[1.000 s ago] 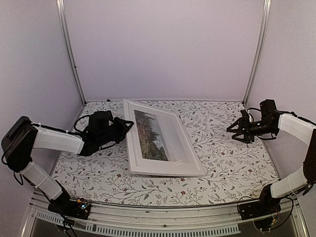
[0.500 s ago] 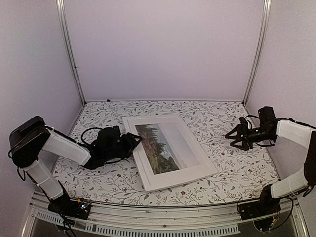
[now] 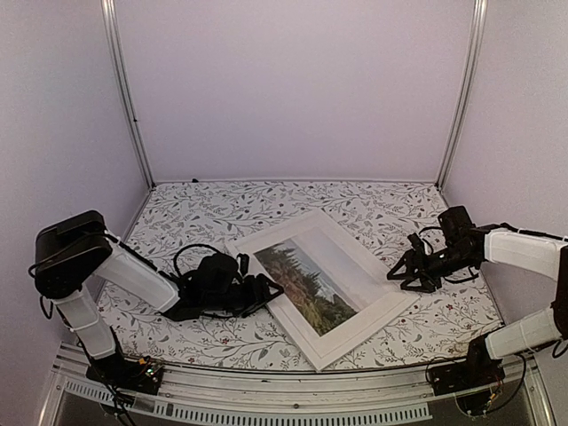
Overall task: Put the photo into the frame
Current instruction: Place the photo frame at the center of the board.
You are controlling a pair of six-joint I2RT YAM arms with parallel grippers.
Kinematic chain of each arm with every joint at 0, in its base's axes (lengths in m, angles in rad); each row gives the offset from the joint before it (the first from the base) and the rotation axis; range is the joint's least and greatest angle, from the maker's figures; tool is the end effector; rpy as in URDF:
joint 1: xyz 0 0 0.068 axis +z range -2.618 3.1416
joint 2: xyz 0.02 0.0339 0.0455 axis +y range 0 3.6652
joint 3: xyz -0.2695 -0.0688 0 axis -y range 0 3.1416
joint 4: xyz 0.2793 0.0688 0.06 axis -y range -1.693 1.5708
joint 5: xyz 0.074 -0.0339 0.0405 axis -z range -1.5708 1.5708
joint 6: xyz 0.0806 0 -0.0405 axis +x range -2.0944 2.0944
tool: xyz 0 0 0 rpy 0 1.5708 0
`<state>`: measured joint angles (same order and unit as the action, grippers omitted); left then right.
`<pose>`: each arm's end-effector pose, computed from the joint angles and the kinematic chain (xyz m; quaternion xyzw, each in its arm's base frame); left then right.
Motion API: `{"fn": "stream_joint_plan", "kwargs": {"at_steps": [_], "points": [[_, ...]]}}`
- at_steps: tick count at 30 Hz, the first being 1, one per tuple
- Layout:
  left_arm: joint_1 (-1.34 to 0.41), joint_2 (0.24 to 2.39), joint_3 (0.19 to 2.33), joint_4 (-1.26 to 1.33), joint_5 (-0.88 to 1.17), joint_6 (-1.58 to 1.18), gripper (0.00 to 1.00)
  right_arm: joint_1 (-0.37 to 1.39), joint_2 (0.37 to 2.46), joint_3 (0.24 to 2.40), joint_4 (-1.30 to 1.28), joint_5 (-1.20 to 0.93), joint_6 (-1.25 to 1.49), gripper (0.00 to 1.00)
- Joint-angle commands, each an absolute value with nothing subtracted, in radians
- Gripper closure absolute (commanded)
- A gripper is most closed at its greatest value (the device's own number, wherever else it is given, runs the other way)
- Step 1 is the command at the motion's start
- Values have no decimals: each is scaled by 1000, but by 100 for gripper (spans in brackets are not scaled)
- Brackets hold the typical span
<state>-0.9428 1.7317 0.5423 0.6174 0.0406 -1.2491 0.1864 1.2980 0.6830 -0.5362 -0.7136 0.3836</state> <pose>0.2046 -0.2874 0.0590 -0.1243 0.8689 -0.4340 0.2031 0.2507 0.1010 0.1377 0.0178 0.9192 0.3827 0.0912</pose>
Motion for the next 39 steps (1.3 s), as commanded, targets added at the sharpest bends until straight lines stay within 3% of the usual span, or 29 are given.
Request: {"fn": "stream_joint_plan", "kwargs": {"at_steps": [1, 11, 13, 14, 17, 27, 33, 39], "points": [[-990, 1716, 563, 537, 120, -1172, 29, 265, 1259, 662, -596, -518, 422, 33], [-992, 1492, 661, 66, -105, -918, 16, 452, 1205, 632, -653, -255, 600, 30], [-977, 1469, 699, 7, -156, -850, 14, 469, 1202, 616, -643, -244, 629, 24], [-963, 1466, 722, -38, -172, -807, 14, 478, 1205, 611, -640, -235, 641, 13], [-873, 1495, 807, -80, -100, -682, 14, 497, 1212, 592, -615, -232, 668, 7], [-594, 1753, 1085, -124, 132, -462, 14, 511, 1315, 569, -446, -297, 686, 7], [-505, 1900, 1195, -136, 207, -445, 15, 509, 1443, 702, -409, -252, 639, 6], [-438, 1921, 1152, -116, 175, -455, 18, 482, 1605, 880, -410, -220, 558, 6]]}}
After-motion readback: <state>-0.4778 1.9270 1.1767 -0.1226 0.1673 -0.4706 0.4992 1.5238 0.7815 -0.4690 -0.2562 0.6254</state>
